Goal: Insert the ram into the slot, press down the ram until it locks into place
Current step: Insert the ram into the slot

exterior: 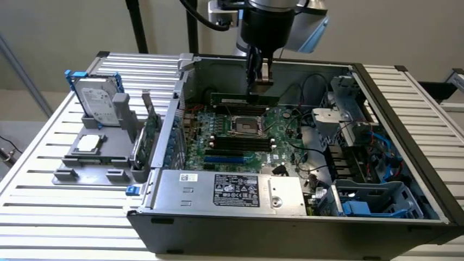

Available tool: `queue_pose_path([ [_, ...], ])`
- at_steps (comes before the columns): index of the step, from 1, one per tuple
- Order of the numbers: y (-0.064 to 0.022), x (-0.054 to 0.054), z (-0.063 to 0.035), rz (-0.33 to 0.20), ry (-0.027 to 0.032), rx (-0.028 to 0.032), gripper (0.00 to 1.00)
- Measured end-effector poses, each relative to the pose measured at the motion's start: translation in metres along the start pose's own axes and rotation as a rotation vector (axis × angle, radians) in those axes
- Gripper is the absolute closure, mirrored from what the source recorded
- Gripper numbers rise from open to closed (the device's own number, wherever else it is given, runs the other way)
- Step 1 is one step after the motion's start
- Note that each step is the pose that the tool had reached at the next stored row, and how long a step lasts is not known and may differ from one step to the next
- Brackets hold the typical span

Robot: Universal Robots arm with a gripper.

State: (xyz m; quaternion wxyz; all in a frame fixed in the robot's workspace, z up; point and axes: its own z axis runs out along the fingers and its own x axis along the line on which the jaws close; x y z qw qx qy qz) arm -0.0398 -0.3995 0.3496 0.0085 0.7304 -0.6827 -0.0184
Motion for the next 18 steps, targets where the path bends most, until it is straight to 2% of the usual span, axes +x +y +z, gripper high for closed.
queue_pose_path([
  [10, -0.0019, -0.006, 0.0180, -0.009, 0.0006, -0.0002, 0.87],
  [18, -0.0099, -0.006, 0.0323, -0.010, 0.0005, -0.0002, 0.87],
])
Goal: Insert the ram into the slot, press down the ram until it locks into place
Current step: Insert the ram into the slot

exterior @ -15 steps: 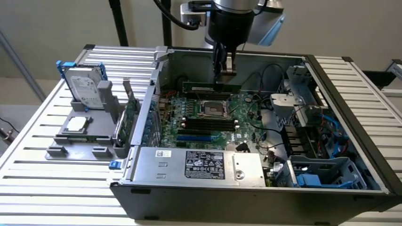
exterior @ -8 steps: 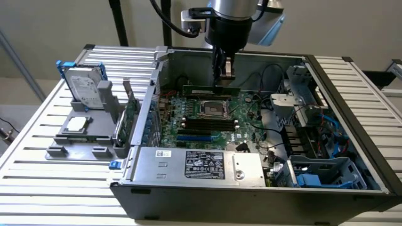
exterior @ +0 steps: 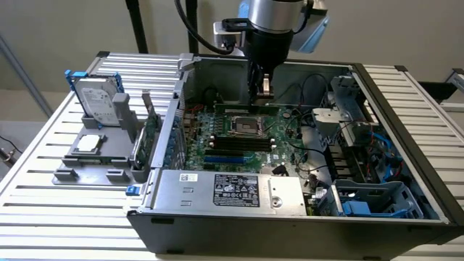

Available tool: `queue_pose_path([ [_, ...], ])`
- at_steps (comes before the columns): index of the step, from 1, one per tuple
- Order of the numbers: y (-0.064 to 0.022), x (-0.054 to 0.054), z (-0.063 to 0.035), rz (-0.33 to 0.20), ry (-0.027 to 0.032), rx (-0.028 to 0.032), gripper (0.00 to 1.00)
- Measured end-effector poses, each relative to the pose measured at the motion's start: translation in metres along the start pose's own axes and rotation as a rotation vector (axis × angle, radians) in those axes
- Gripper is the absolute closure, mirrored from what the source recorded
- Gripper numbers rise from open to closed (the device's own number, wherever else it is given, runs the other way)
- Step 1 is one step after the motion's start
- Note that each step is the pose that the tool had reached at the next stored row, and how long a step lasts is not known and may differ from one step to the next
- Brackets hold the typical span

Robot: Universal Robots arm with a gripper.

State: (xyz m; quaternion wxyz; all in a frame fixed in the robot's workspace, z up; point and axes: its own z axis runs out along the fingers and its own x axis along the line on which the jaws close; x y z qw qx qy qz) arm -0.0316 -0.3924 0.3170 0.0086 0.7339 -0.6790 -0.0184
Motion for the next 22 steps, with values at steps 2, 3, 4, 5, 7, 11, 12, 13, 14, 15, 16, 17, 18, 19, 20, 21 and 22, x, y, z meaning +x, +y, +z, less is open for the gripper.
queue_pose_path([
  [2, -0.0019, 0.000, 0.0037, 0.000, 0.0000, 0.0001, 0.87],
  [3, -0.0024, 0.000, 0.0055, 0.000, 0.0000, 0.0001, 0.87],
  [4, -0.0028, 0.000, 0.0073, 0.000, 0.0000, 0.0001, 0.87],
  [5, -0.0031, 0.000, 0.0090, 0.000, 0.0000, 0.0000, 0.87],
  [7, -0.0036, 0.000, 0.0126, 0.000, 0.0001, 0.0000, 0.87],
  [11, -0.0040, 0.001, 0.0200, 0.000, -0.0001, 0.0001, 0.87],
  [12, -0.0041, 0.001, 0.0218, 0.000, 0.0001, 0.0001, 0.87],
  [13, -0.0041, 0.001, 0.0235, 0.000, 0.0001, -0.0001, 0.87],
  [14, -0.0041, 0.002, 0.0254, 0.000, 0.0001, 0.0000, 0.87],
  [15, -0.0042, 0.002, 0.0271, 0.000, 0.0001, 0.0000, 0.87],
  [16, -0.0043, 0.002, 0.0289, 0.000, 0.0000, 0.0000, 0.87],
  [17, -0.0043, 0.002, 0.0307, 0.001, 0.0000, 0.0001, 0.87],
  [18, -0.0044, 0.003, 0.0327, 0.002, 0.0000, 0.0001, 0.87],
  [19, -0.0044, 0.003, 0.0344, 0.003, 0.0000, 0.0001, 0.87],
  [20, -0.0044, 0.003, 0.0362, 0.004, -0.0001, 0.0001, 0.87],
  [21, -0.0045, 0.004, 0.0380, 0.006, -0.0002, 0.0002, 0.87],
  [22, -0.0045, 0.004, 0.0398, 0.008, -0.0003, 0.0002, 0.87],
])
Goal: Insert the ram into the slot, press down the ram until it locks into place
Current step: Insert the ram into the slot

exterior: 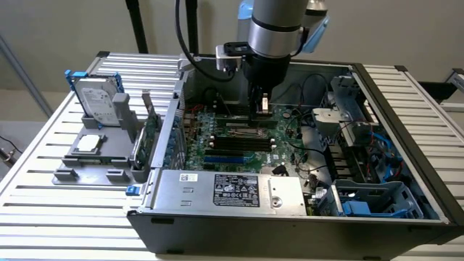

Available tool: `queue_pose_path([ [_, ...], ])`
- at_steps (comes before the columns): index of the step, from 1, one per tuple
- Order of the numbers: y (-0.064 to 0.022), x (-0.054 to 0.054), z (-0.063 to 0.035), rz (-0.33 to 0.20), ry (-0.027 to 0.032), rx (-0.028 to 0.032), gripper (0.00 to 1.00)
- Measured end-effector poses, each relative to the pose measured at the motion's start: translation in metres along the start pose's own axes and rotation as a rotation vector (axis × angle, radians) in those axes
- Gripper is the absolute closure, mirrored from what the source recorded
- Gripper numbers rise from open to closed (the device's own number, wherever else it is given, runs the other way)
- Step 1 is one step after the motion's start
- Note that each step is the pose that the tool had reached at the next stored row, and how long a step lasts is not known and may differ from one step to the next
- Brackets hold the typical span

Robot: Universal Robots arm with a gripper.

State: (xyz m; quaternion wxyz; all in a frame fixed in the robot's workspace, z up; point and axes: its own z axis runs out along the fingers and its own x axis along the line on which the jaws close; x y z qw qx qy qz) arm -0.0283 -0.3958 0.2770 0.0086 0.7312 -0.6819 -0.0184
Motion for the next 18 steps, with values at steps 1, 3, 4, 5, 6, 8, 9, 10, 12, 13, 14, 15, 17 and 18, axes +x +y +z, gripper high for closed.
queue_pose_path([
  [1, 0.0000, 0.001, 0.0020, 0.002, 0.0000, 0.0000, 0.87],
  [3, -0.0001, 0.001, 0.0056, 0.008, -0.0003, 0.0002, 0.87],
  [4, -0.0001, 0.002, 0.0074, 0.012, -0.0005, 0.0004, 0.87],
  [5, -0.0002, 0.002, 0.0091, 0.017, -0.0006, 0.0007, 0.87],
  [6, -0.0002, 0.002, 0.0109, 0.021, -0.0007, 0.0009, 0.87],
  [8, -0.0004, 0.002, 0.0146, 0.028, -0.0009, 0.0021, 0.87],
  [9, -0.0004, 0.002, 0.0164, 0.031, -0.0010, 0.0032, 0.87],
  [10, -0.0003, 0.002, 0.0182, 0.033, -0.0010, 0.0046, 0.87],
  [12, 0.0006, 0.002, 0.0217, 0.034, -0.0006, 0.0089, 0.87],
  [13, 0.0018, 0.002, 0.0234, 0.035, -0.0004, 0.0122, 0.87],
  [14, 0.0029, 0.002, 0.0246, 0.036, 0.0004, 0.0156, 0.87],
  [15, 0.0038, 0.002, 0.0256, 0.036, 0.0020, 0.0187, 0.87],
  [17, 0.0044, 0.002, 0.0271, 0.037, 0.0047, 0.0219, 0.87],
  [18, 0.0044, 0.002, 0.0275, 0.037, 0.0061, 0.0222, 0.87],
])
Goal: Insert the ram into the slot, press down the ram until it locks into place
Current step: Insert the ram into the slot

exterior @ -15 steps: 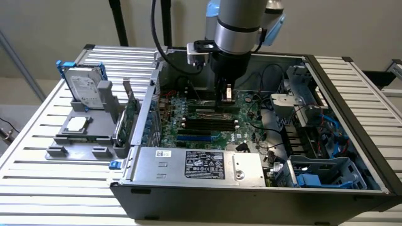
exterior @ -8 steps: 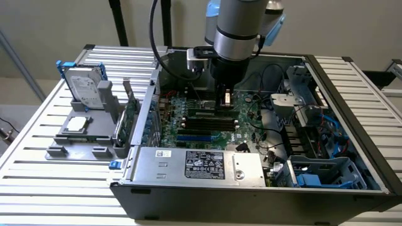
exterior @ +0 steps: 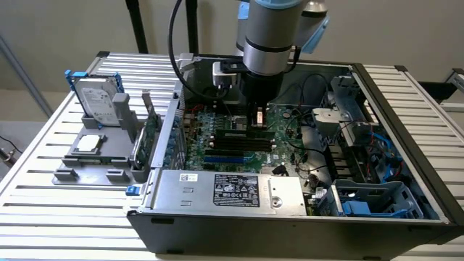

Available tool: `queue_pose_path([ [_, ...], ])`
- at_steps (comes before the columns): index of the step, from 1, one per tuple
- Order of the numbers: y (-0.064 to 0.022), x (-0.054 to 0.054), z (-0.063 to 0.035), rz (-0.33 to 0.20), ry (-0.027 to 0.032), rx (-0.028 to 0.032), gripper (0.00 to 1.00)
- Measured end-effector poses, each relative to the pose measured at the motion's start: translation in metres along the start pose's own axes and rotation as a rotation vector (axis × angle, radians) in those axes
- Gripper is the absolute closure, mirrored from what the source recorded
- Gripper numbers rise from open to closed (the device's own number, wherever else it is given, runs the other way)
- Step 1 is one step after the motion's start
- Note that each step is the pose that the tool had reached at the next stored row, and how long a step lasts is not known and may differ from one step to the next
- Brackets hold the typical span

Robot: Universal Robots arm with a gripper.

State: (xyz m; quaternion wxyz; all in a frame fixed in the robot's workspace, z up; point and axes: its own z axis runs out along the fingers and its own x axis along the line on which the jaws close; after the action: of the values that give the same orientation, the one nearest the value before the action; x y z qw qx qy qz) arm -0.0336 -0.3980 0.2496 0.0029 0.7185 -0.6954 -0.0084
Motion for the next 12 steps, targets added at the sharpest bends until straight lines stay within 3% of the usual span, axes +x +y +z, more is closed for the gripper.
queue_pose_path([
  [3, 0.0000, 0.0000, 0.0011, 0.000, 0.0080, -0.0001, 0.87],
  [12, 0.0025, -0.0015, 0.0044, 0.005, 0.0214, 0.0009, 0.87],
])
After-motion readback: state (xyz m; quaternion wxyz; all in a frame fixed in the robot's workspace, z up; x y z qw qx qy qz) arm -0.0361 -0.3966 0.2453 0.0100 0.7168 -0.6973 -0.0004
